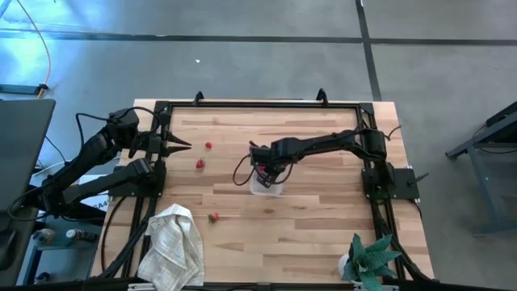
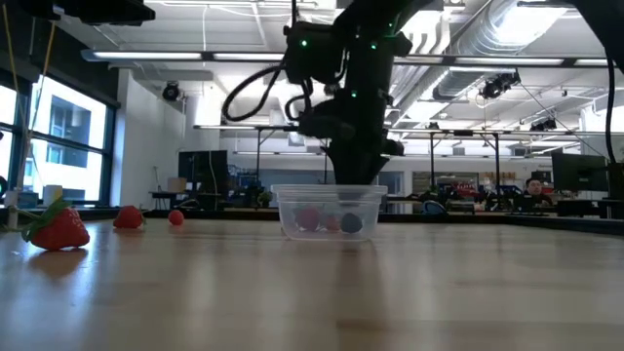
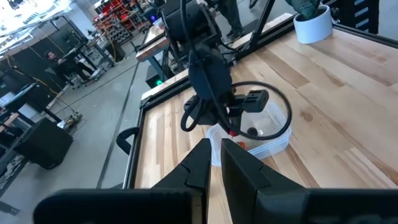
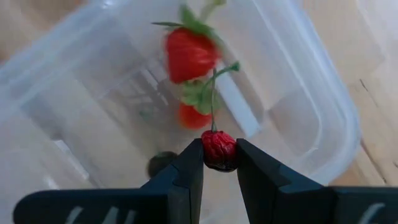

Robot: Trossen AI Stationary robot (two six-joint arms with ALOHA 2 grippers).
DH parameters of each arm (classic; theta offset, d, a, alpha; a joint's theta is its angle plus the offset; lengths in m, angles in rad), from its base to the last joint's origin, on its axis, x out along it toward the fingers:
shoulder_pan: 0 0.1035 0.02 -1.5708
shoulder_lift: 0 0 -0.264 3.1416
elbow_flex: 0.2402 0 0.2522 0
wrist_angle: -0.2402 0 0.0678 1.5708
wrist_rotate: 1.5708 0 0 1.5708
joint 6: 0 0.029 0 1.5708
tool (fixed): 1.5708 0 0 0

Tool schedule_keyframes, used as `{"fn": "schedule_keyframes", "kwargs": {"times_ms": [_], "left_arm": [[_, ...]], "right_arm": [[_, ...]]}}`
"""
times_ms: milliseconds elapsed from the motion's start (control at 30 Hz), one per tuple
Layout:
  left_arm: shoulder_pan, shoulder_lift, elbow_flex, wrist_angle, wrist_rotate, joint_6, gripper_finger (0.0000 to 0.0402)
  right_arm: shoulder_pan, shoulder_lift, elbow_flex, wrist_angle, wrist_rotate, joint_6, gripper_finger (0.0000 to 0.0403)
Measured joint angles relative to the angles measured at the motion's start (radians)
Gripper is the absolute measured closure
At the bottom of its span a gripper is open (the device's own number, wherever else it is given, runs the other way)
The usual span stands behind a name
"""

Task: Pick and placing Produce into tupperware
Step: Put the red cherry into the transparent bin

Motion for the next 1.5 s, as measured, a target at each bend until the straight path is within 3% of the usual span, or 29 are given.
{"fn": "schedule_keyframes", "kwargs": {"times_ms": [500, 1500], "left_arm": [[0.0, 0.0, 0.0, 0.0, 0.0, 0.0, 0.0373], [0.0, 0.0, 0.0, 0.0, 0.0, 0.0, 0.0373]], "right_arm": [[-0.05, 0.004, -0.02, 0.051, -0.035, 0.015, 0.0329], [-0.044, 0.043, -0.019, 0.044, -0.06, -0.03, 0.032]]}}
